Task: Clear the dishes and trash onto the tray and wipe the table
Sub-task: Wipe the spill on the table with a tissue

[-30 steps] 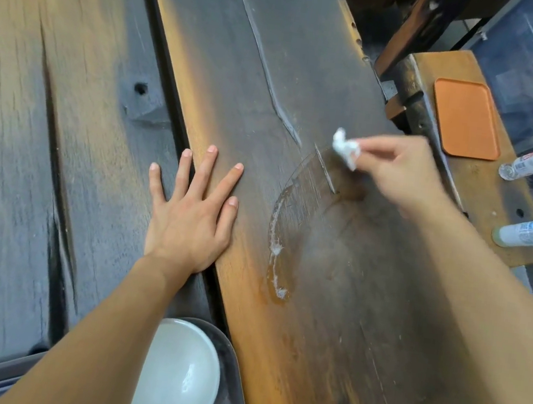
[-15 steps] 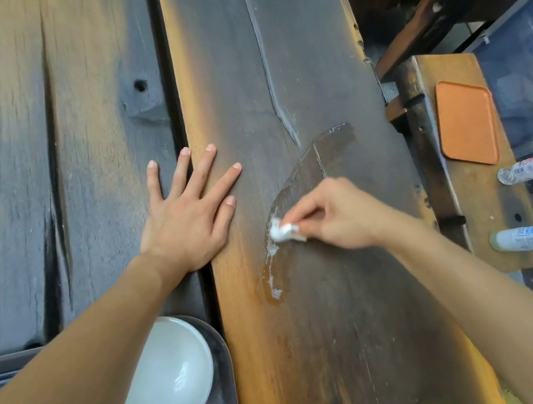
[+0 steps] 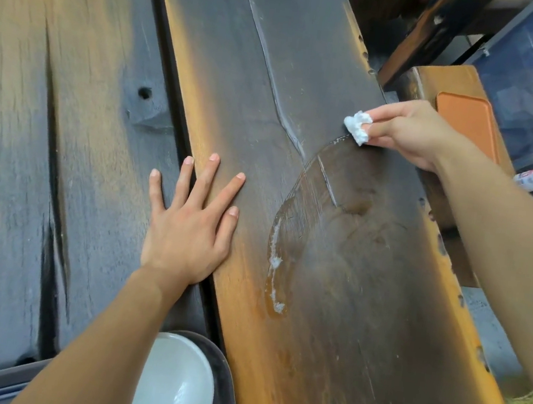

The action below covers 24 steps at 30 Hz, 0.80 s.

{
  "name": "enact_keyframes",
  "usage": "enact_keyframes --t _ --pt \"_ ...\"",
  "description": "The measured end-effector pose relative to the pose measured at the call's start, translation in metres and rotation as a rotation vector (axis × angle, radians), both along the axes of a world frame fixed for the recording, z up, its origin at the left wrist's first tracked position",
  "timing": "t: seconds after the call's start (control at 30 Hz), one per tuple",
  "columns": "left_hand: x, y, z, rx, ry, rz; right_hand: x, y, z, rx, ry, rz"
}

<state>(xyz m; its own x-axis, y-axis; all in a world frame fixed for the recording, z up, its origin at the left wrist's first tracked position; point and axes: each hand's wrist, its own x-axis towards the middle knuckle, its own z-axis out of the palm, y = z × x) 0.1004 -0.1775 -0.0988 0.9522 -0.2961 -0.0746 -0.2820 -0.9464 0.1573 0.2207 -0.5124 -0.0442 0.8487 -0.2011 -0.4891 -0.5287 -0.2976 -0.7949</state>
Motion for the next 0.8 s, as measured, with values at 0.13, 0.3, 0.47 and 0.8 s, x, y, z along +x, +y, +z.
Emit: enact_keyframes --t 0.13,0.3,0.47,0.8 --pt "0.001 -0.001 0.0 0.002 0.001 0.001 0.015 -0.009 -0.01 -0.122 -0.038 -0.085" --pt "0.0 -0.001 0.0 0.003 0.005 0.001 0.016 -0.016 -0.017 -0.555 -0.152 -0.109" --pt "0.001 -0.002 0.001 0.014 0.008 0.003 -0.003 0.024 -0.005 -0.747 -0.306 0.225" --pt "0.0 -0.002 0.001 0.014 0.003 0.002 -0.111 0.088 -0.011 -0.601 -0.57 0.761"
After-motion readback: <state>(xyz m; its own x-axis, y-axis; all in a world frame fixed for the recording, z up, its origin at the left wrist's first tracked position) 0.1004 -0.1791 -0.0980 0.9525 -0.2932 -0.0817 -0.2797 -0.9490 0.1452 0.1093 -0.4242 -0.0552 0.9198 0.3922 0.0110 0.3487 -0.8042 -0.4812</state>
